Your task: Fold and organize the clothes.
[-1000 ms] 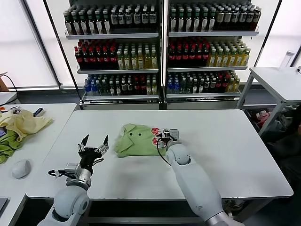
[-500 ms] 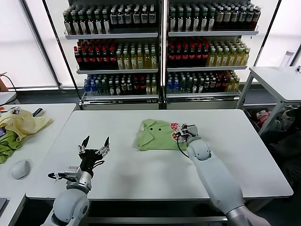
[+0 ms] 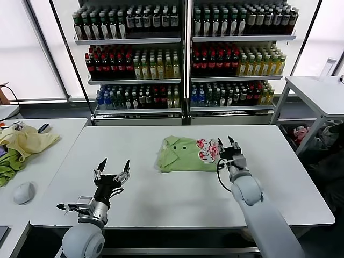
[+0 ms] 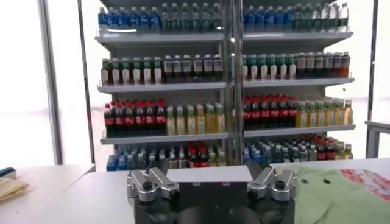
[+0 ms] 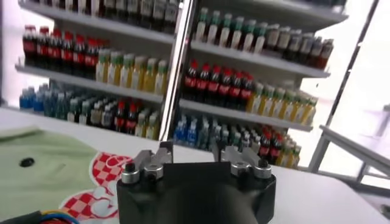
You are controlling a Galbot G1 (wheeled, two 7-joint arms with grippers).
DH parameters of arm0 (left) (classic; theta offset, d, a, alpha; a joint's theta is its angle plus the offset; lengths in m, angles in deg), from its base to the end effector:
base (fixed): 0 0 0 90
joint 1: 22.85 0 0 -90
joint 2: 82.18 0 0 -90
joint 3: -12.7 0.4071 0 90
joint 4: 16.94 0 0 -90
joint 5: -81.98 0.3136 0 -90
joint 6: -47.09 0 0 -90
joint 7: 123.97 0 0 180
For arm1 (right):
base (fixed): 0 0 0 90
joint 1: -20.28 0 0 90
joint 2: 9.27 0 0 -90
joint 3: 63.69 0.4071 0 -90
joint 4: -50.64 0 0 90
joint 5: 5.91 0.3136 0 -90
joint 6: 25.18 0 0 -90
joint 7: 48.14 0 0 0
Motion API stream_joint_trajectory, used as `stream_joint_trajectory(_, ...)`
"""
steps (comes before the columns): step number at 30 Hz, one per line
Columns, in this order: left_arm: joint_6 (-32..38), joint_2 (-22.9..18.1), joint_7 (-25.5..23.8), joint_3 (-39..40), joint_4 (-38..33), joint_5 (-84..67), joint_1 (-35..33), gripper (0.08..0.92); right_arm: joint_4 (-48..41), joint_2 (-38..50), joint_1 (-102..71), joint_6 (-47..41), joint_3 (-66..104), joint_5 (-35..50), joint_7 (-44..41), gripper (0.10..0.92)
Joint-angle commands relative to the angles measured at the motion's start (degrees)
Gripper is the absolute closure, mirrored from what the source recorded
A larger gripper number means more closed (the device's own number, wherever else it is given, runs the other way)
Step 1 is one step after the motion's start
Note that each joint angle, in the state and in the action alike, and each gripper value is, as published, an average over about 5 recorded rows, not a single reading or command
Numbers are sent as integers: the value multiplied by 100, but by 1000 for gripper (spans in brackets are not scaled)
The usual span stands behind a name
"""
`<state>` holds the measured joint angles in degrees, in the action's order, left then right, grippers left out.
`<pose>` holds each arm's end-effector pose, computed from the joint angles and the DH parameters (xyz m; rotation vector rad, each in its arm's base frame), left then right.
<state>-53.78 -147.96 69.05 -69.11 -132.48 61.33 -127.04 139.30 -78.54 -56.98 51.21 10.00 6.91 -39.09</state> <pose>0.2067 0.0748 -0.3251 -0.1102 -3.0660 -0.0444 0.3858 -0.0643 -0.3421 0.1060 -3.0204 0.3124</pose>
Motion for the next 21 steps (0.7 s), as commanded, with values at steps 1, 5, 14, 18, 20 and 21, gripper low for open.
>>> stream_joint_trajectory(1,27,-73,-142,-60,-421,-15,-364,177,3065,172,-3046,468,1513,101,-34,475)
stream_joint_trajectory(5,40,-94,-232,-120,-526,-69,-505,177,3422,31,-3710,533,1806,43,-123,363)
stream_joint_trajectory(14,71,-40,-408,-217,-714,-85,-717,177,3501,-21,-3745,563,1832,-108,-123,205)
stream_joint_trajectory(18,80,-70,-466,-214,-745,-76,-735,177,3462,-16,-3618,549,1781,-180,-175,203)
stream_joint_trajectory(20,88,-82,-484,-213,-729,-68,-726,177,3477,-20,-3585,511,1771,-246,-162,203)
stream_joint_trajectory(21,92,-86,-493,-216,-719,-64,-723,177,3485,-24,-3568,494,1766,-271,-141,203)
